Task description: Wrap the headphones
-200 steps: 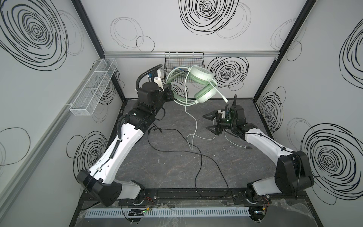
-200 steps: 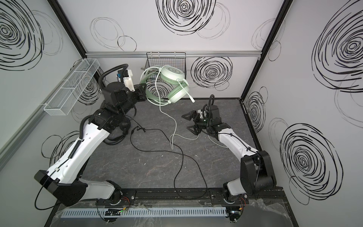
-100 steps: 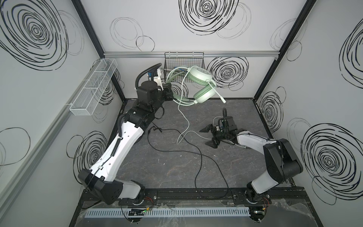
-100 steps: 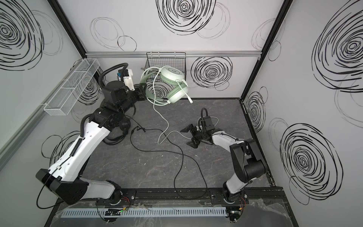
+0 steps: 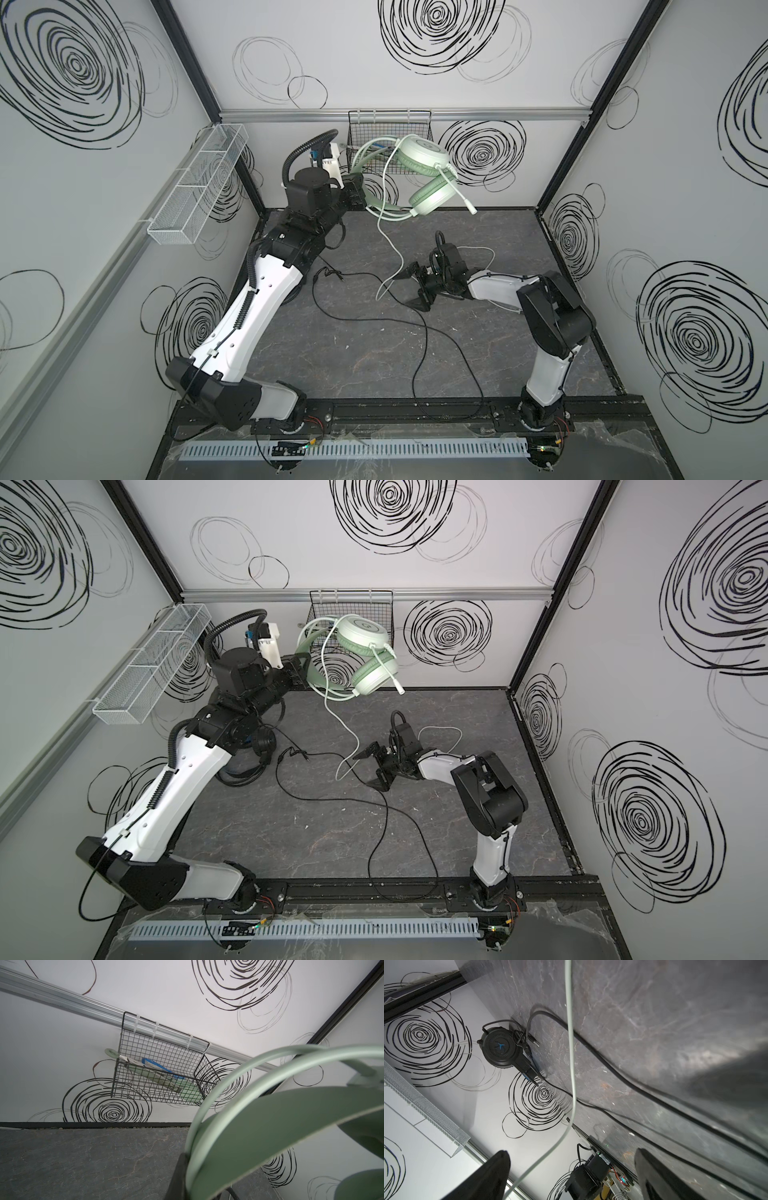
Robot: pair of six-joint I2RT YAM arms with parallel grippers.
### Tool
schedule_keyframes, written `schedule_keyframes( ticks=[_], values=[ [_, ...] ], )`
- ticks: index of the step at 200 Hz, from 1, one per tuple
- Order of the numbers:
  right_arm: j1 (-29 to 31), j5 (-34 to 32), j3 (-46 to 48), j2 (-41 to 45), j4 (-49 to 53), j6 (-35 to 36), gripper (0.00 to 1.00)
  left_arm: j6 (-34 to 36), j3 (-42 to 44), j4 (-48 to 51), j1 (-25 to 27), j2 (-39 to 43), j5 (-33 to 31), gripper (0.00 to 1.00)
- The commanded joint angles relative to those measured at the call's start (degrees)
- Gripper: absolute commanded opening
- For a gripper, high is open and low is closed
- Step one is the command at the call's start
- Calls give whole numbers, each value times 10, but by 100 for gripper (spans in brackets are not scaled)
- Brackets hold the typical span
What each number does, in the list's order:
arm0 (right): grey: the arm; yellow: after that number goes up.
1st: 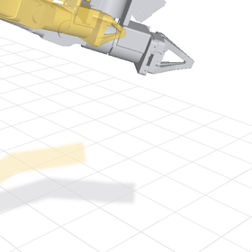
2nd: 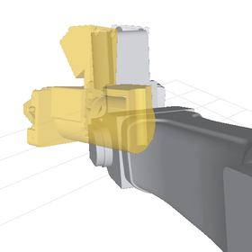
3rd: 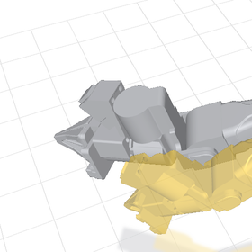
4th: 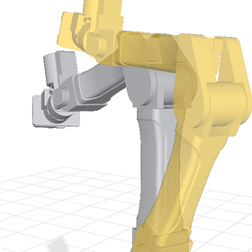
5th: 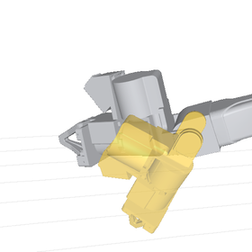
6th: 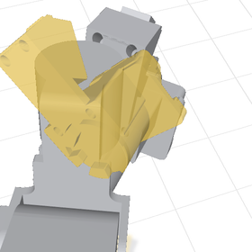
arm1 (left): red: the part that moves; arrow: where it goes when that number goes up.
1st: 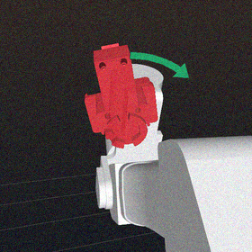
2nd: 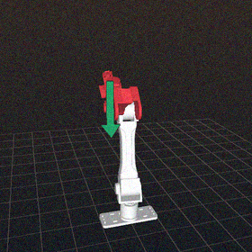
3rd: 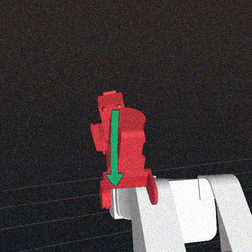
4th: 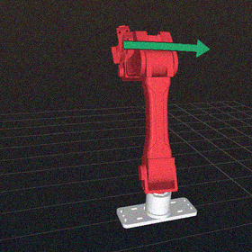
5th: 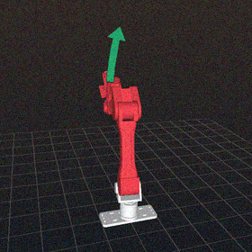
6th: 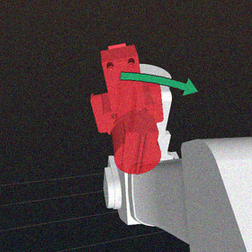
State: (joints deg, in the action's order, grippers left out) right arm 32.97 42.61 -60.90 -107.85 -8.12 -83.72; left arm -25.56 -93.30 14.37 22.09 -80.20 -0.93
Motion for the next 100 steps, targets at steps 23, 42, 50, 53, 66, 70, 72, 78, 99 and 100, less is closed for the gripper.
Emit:
schedule_keyframes(
  ticks=[23, 42, 50, 53, 66, 70, 72, 78, 99, 100],
  values=[
    [37, 1, -60, -52, -27, -34, 97, -27, -29, -80, 2, 15, 7, 0],
    [53, 4, -71, -74, -39, -43, 97, -27, -29, -77, 2, 17, 6, 0],
    [58, 7, -76, -84, -43, -45, 97, -26, -29, -76, 2, 17, 4, 0],
    [59, 9, -78, -89, -47, -46, 97, -26, -29, -76, 2, 18, 3, 0],
    [65, 12, -85, -107, -55, -50, 98, -27, -26, -76, 2, 19, 0, 0],
    [67, 13, -88, -111, -55, -49, 98, -28, -25, -76, 2, 20, -1, 0],
    [68, 13, -89, -113, -55, -49, 98, -28, -24, -75, 2, 20, -1, 0],
    [70, 13, -94, -120, -53, -48, 98, -28, -23, -75, 2, 21, -1, 0],
    [73, 9, -110, -141, -55, -49, 99, -28, -22, -74, 2, 23, 0, 0],
    [74, 9, -111, -143, -56, -49, 99, -28, -22, -74, 3, 24, 0, 0]
  ],
)
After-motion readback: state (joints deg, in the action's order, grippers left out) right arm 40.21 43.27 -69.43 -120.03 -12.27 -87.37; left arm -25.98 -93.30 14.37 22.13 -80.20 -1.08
